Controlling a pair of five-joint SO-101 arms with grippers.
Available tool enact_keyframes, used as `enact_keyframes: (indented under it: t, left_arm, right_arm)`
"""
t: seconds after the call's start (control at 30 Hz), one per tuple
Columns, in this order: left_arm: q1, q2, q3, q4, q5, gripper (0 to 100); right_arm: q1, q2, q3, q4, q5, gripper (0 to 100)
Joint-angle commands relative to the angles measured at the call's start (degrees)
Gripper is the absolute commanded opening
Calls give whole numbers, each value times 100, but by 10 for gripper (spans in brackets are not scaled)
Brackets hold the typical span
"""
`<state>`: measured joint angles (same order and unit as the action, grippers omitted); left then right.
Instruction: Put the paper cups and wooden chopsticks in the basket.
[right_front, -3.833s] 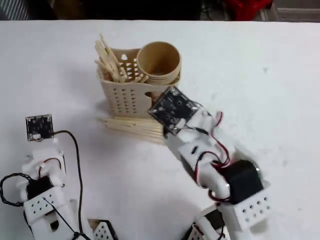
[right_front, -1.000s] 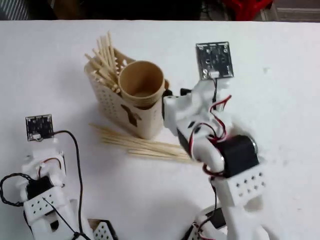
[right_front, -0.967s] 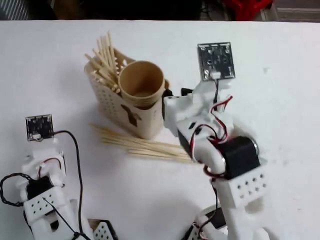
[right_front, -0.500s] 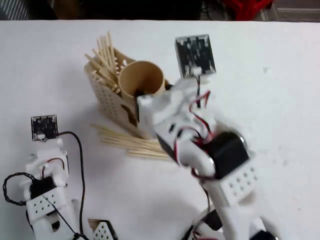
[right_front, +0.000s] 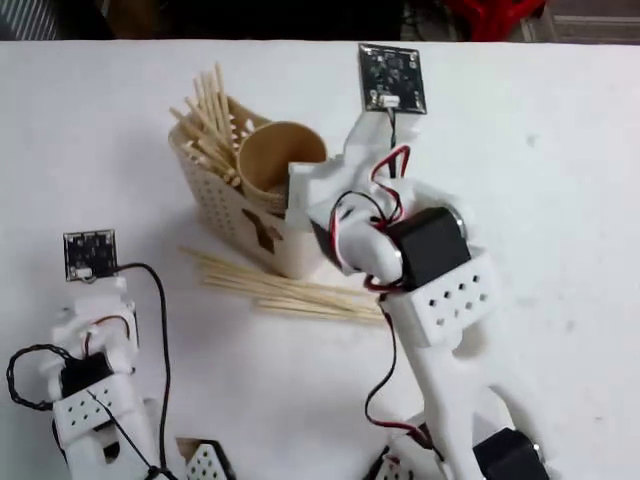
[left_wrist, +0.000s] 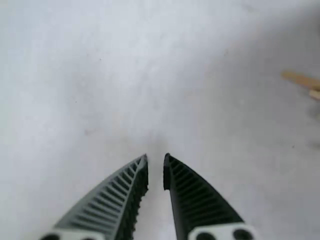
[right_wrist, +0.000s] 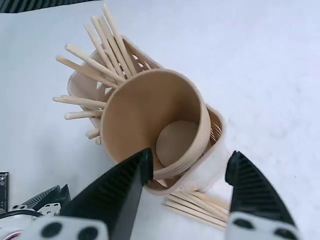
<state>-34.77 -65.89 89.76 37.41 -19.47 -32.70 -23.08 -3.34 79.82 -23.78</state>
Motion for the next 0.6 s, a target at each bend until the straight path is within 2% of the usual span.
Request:
enact_keyframes:
  t: [0.0,0.47,0.57]
  left_arm:
    - [57,-75,-35,-132,-53,76]
    - [57,-75,-26,-132,-53,76]
    - [57,-75,-26,-132,-53,76]
  right_arm:
    - [13,198,-167,-66,-35,243]
    - [470,1332,-114,-303,-18,238]
    - [637,1631,-44,-295,9,170]
